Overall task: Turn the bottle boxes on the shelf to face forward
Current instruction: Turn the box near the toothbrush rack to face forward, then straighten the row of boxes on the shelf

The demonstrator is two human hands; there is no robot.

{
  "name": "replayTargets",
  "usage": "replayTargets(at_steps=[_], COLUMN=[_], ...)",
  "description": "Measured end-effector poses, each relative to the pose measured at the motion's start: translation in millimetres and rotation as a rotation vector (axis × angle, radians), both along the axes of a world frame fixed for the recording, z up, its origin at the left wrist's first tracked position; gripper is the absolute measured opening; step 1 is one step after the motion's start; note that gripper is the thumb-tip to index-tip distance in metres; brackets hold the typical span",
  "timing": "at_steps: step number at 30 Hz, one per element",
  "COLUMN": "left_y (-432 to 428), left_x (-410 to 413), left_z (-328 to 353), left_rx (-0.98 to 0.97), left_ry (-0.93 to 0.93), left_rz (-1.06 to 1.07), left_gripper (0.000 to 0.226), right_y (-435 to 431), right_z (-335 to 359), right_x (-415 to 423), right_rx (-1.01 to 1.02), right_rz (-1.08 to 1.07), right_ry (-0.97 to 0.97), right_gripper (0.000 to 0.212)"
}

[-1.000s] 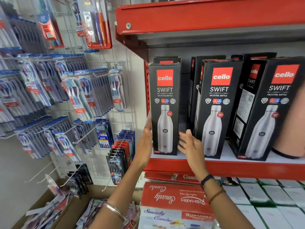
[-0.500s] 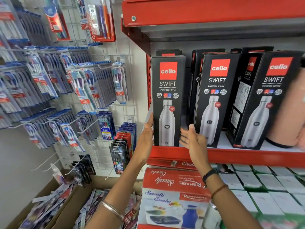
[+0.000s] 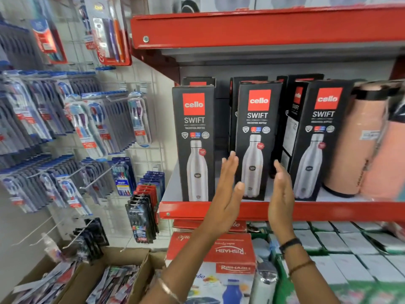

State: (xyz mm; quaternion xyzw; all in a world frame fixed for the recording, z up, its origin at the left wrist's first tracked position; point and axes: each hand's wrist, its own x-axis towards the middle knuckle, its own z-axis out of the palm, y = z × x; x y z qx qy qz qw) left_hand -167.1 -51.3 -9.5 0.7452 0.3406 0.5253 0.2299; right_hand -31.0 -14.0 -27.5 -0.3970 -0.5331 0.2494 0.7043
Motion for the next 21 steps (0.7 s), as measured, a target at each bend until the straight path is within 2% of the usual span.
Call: replayTargets(at_steps=[4,6,8,11,17,21], left_y=[32,41,42,38,25,14], left_x=[21,26,28,27,24,26], left_z=[6,11,15,18,4,3], left_rx=[-0.267,-0.373,-0.422,-0.424,-0.344,-0.336], left_ry=[-0.152,-0.245,-0.288,-0.321,-0.332,-0.335], left_rz=[0.124,0.092,0.048,0.024,0.005,0.042], left_gripper=[0.074,0.056,0.051,0.052,0.075,0.076], right_y=[18,25,26,24,9,-2], right_z=[4,3,4,6,10,8], right_x=[14,17,20,27,31,35], right_rx=[-0.157,-0.214,-0.230,-0.248,-0.246,-0.243], right_rz=[0.105,0.136,0.143,0.176,0.207,0.219], right_ry=[0.028,0.035,0.046,0.079,0.082,0.053], right_gripper=[0.067,0.063,0.058,0.059,0.055,0.055])
